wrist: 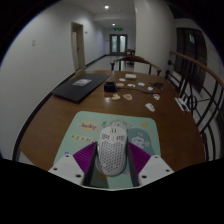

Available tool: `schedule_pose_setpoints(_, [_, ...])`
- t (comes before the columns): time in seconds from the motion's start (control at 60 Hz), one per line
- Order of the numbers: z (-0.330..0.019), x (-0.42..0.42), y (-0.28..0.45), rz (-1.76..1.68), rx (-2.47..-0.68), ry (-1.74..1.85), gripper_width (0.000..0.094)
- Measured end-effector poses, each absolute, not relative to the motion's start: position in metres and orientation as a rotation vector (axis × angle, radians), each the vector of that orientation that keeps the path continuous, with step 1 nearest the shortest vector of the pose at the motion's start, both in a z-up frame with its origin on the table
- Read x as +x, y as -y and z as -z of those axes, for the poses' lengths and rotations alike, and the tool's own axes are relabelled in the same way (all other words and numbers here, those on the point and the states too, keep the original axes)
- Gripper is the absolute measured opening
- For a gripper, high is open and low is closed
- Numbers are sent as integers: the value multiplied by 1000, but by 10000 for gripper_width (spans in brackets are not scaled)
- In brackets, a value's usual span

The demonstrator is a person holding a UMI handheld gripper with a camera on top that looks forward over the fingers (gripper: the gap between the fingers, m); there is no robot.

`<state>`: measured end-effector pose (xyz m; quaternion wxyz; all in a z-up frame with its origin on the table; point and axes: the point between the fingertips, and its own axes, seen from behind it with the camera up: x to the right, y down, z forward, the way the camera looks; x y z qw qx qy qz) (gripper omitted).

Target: Arrange mouse

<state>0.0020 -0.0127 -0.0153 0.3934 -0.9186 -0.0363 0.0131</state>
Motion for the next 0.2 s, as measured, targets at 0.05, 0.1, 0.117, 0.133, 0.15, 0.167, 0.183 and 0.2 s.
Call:
schedule_pose_setpoints(0.05, [8,1,24,-64,-2330,126,663])
schedule_pose_setpoints(0.1, [-5,0,40,-86,-2303,210,763])
schedule_pose_setpoints(0.117, [-9,0,45,-90,-2297,236,789])
schedule_pose_setpoints(0.133, [-11,2,52,-93,-2295,259,803])
schedule_pose_setpoints(0.15, [-14,3,59,-96,-2296,277,812])
schedule_pose_setpoints(0.167, [-16,5,65,-99,-2298,288,821])
schedule_pose_setpoints(0.183, [-18,8,72,-104,-2301,295,831])
schedule_pose_setpoints(0.2, [-19,11,78,-112,-2302,300,829])
